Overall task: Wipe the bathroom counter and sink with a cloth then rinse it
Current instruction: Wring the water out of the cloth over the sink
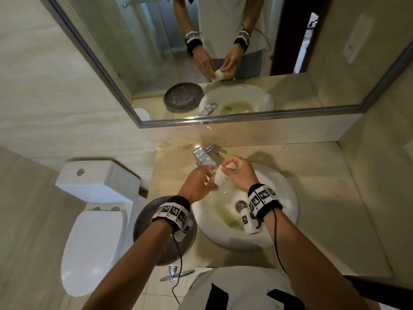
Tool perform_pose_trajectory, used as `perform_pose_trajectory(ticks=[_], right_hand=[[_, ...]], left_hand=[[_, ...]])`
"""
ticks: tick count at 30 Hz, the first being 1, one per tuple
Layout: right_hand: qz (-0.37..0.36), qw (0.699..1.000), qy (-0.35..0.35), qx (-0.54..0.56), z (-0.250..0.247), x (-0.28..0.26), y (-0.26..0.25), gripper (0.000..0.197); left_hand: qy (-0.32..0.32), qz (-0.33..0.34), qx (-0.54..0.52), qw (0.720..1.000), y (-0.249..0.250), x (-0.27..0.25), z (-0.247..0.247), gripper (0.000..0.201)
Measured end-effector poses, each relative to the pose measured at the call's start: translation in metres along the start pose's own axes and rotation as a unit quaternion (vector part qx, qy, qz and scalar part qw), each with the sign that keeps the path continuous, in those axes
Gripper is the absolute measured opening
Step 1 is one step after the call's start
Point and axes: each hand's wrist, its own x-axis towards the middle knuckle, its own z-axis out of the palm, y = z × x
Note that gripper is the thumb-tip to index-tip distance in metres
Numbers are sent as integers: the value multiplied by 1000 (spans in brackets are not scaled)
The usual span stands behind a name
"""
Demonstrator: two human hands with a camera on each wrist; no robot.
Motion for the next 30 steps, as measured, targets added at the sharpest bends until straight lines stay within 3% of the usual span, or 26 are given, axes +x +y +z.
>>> perform_pose_trajectory(ticks=[3,7,11,16,23,27,30], right_hand=[[-8,998,-58,-20,27,-6,-5,18],[-26,991,-127,-26,64,-13,-6,17],[-30,979,-193,-52,107,-15,-2,17],[-18,955,-259,-140,153,-11,-2,28],[2,929,-281,-239,166,-1,16,32],[8,938,-252,-240,160,2,26,23],[9,938,-238,-251,153,0,33,24]], left_hand=[[10,-6,31,999,-22,-21,-6,33],[-20,-57,3,998,-51,-50,-10,54],[-46,-127,14,991,-89,-76,-10,38],[-29,-222,48,973,-137,-111,-8,32],[-47,-338,62,938,-174,-139,-4,39],[-65,-356,70,929,-186,-134,9,41],[-124,-319,115,933,-188,-125,15,38]])
